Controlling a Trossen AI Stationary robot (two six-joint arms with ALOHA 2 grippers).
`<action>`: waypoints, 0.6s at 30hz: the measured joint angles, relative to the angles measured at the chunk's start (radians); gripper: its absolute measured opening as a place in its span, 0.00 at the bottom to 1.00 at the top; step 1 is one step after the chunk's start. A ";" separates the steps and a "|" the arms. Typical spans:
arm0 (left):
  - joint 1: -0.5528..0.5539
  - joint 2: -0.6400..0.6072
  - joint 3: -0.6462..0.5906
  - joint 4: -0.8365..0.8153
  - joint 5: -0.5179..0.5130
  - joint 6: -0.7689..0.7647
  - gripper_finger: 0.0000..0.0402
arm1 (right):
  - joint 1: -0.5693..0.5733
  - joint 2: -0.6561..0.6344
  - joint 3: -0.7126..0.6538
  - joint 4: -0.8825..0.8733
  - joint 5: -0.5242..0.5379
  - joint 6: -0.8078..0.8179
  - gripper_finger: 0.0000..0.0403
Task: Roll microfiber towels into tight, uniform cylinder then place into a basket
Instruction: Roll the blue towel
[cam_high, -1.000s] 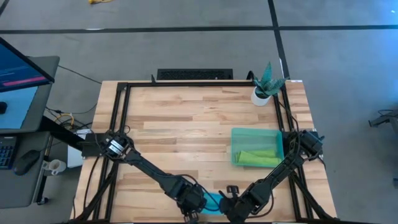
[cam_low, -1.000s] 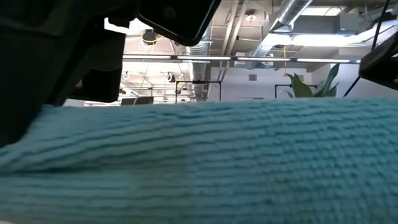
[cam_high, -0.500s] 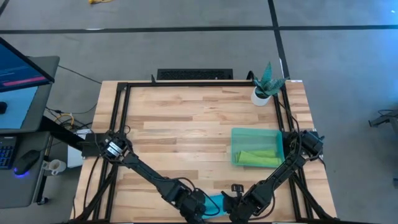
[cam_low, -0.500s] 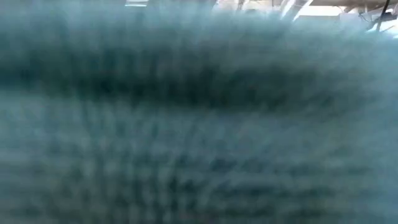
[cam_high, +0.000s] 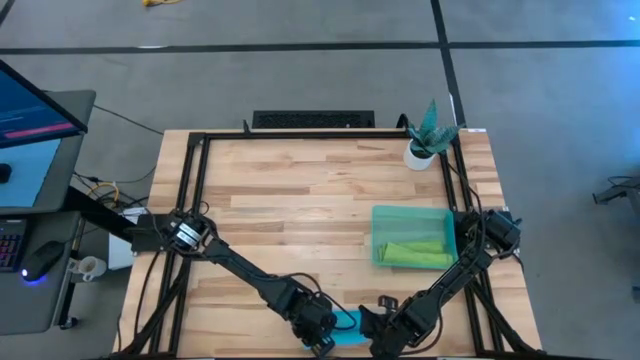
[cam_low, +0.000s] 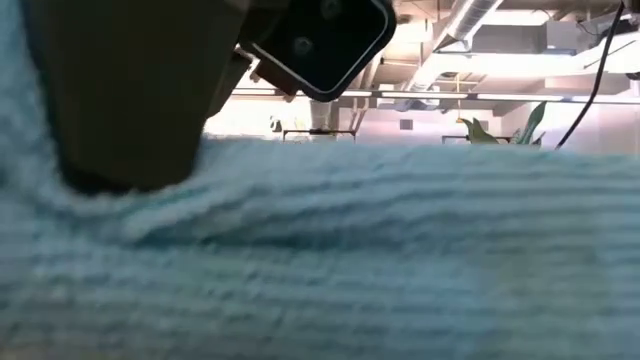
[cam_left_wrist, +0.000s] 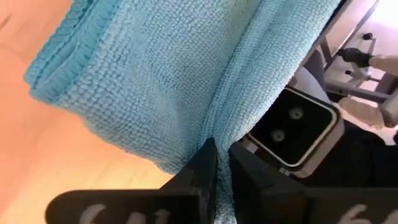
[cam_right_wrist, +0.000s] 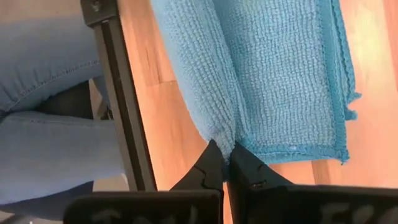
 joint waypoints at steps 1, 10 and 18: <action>0.000 0.000 0.000 0.006 0.005 0.000 0.04 | 0.003 0.000 0.000 -0.005 -0.007 0.007 0.04; -0.013 -0.003 0.002 0.080 0.047 -0.031 0.04 | 0.059 -0.080 0.000 -0.013 0.060 0.008 0.05; -0.012 -0.003 0.001 0.077 0.020 -0.040 0.04 | 0.037 -0.064 -0.011 -0.099 0.148 0.191 0.04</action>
